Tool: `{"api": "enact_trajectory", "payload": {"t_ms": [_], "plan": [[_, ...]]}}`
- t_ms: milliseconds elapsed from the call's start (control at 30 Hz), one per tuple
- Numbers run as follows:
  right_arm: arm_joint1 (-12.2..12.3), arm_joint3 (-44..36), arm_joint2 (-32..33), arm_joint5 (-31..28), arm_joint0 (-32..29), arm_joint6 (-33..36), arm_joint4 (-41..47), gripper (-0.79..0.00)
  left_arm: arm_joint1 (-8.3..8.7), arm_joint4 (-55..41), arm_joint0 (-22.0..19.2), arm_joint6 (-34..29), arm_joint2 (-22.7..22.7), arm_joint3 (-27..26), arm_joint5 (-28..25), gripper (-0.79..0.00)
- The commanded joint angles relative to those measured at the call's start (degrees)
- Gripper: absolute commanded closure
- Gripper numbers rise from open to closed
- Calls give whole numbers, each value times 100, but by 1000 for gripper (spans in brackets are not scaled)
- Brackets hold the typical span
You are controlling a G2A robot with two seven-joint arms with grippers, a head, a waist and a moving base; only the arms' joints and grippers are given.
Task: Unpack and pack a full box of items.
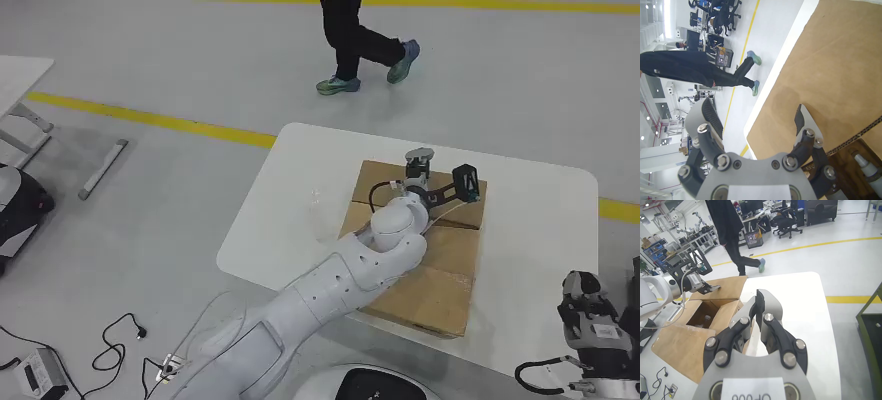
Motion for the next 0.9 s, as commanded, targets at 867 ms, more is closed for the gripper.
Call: {"api": "enact_trajectory", "payload": {"t_ms": [867], "plan": [[76,-13,45,-1314,13,650,514,0,441,-1542,2903,-249,-2326,-4365,-1442,-785]]}}
